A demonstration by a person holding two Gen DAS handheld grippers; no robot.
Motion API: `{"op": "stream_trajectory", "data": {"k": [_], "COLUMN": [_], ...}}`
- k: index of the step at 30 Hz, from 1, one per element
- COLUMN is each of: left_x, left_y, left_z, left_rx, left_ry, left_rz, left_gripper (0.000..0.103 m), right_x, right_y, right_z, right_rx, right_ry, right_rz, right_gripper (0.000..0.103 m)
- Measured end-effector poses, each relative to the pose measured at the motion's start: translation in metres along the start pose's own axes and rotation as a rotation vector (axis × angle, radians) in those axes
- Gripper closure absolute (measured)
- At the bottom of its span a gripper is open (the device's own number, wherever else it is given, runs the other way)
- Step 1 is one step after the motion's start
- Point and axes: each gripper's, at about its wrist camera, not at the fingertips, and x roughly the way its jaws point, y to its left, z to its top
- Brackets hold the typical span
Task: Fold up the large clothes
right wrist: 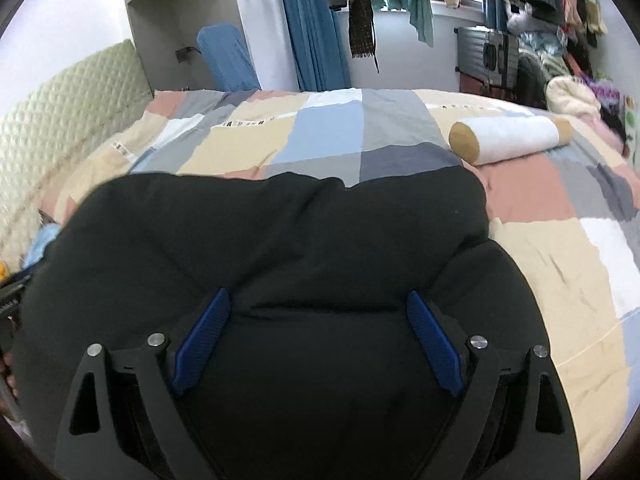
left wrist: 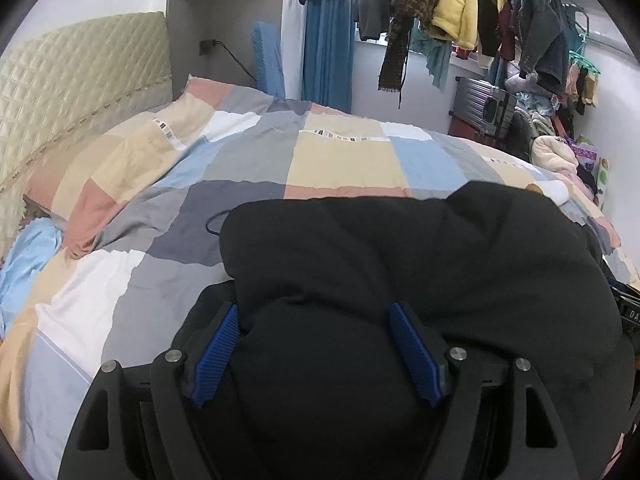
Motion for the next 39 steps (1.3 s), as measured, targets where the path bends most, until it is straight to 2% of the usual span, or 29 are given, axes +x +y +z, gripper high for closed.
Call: {"op": "stream_trajectory", "data": {"k": [9,11,15,21,31,34,39], "left_x": [0.001,-0.005,-0.029,-0.095,-0.246,-0.297,-0.37], "left_y": [-0.001,-0.004,-0.013,-0.021,-0.032,-0.039,-0.051], "left_z": [-0.002,-0.002,0.001,0.01,0.026,0.023,0.013], "left_rx": [0.002,0.025,0.085,0.075,0.033,0.037,0.043], "left_ry": [-0.003,-0.011,-0.033,-0.109,-0.263,-0.322,-0.402], "left_rz": [0.002,0.029,0.105,0.087,0.029,-0.005,-0.045], "left_gripper": [0.026,0.026,0.026,0.026,0.024,0.02,0.014], "right_x": [-0.007,-0.016,-0.043,-0.109,-0.246,-0.292,-0.345], "right_y": [-0.002,0.0,0.002,0.011,0.042,0.052,0.065], "right_z": [-0.002,-0.002,-0.002,0.008,0.022,0.021,0.015], "right_rx": [0.025,0.031,0.065,0.091,0.026,0.007,-0.015], "right_ry": [-0.024,-0.04,-0.074,-0.161,-0.352,-0.422,-0.484], "right_rz": [-0.022,-0.033,-0.001,0.028,0.07,0.096,0.151], "right_gripper": [0.011,0.011,0.011,0.01,0.007,0.003,0.001]}}
